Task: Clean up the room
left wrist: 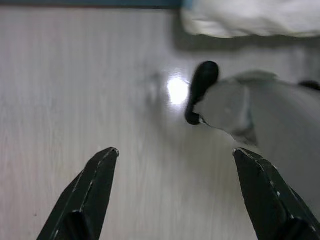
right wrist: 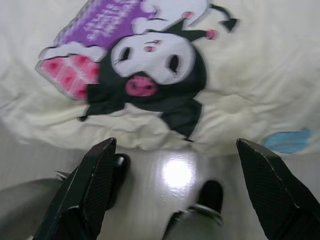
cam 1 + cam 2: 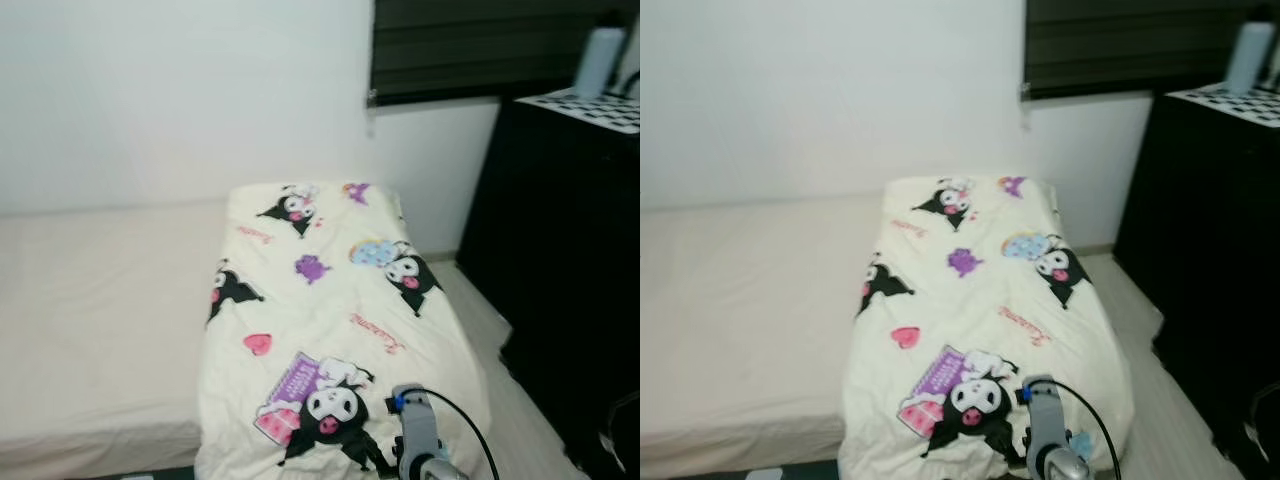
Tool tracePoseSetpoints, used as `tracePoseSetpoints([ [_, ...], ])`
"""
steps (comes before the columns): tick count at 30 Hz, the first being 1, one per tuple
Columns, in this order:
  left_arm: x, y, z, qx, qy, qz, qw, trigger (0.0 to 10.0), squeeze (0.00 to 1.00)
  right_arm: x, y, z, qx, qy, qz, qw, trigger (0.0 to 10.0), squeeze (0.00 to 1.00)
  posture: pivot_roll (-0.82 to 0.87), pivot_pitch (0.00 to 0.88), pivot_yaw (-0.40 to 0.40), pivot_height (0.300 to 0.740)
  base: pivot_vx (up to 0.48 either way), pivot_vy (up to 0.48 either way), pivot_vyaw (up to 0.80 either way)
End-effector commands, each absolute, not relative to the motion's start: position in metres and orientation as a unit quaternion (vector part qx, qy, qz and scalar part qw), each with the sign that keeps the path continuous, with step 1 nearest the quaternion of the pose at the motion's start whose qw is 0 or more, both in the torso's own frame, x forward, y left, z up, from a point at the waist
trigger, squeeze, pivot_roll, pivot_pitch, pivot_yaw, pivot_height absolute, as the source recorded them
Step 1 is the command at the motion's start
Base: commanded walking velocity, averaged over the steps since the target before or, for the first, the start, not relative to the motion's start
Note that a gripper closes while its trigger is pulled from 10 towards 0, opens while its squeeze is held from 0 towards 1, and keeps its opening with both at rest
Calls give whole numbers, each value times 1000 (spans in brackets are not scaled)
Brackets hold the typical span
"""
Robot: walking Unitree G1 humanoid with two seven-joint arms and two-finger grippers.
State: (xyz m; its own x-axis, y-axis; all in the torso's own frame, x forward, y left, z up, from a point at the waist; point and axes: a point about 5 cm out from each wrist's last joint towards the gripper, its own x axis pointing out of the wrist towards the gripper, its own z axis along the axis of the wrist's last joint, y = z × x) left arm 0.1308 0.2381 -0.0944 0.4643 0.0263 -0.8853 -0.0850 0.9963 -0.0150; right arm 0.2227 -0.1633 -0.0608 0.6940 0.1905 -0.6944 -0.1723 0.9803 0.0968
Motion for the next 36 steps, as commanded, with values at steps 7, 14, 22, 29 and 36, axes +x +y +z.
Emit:
tracePoseSetpoints([
  [7, 112, 246, -98, -14, 543, 35, 839, 10000, 0, 212, -166, -68, 18, 401, 85, 912, 10000, 0, -76, 65, 4, 740, 0, 0, 800],
  [14, 110, 255, -96, -4, 549, 35, 835, 10000, 0, 198, -171, -76, 25, 428, 61, 901, 10000, 0, -67, 61, 4, 740, 0, 0, 800],
  [22, 112, 254, -97, -6, 549, 44, 835, 10000, 0, 180, -173, -86, 62, 462, 21, 884, 10000, 0, -58, 54, -8, 740, 0, 0, 800],
  [29, 124, 236, -98, -15, 540, 31, 841, 10000, 0, 177, -170, -88, 67, 471, 23, 879, 10000, 0, -59, 51, -13, 740, 0, 0, 800],
  [36, 123, 227, -101, -6, 549, 20, 836, 10000, 0, 169, -171, -92, 69, 480, 17, 874, 10000, 0, -65, 55, -5, 740, 0, 0, 800],
])
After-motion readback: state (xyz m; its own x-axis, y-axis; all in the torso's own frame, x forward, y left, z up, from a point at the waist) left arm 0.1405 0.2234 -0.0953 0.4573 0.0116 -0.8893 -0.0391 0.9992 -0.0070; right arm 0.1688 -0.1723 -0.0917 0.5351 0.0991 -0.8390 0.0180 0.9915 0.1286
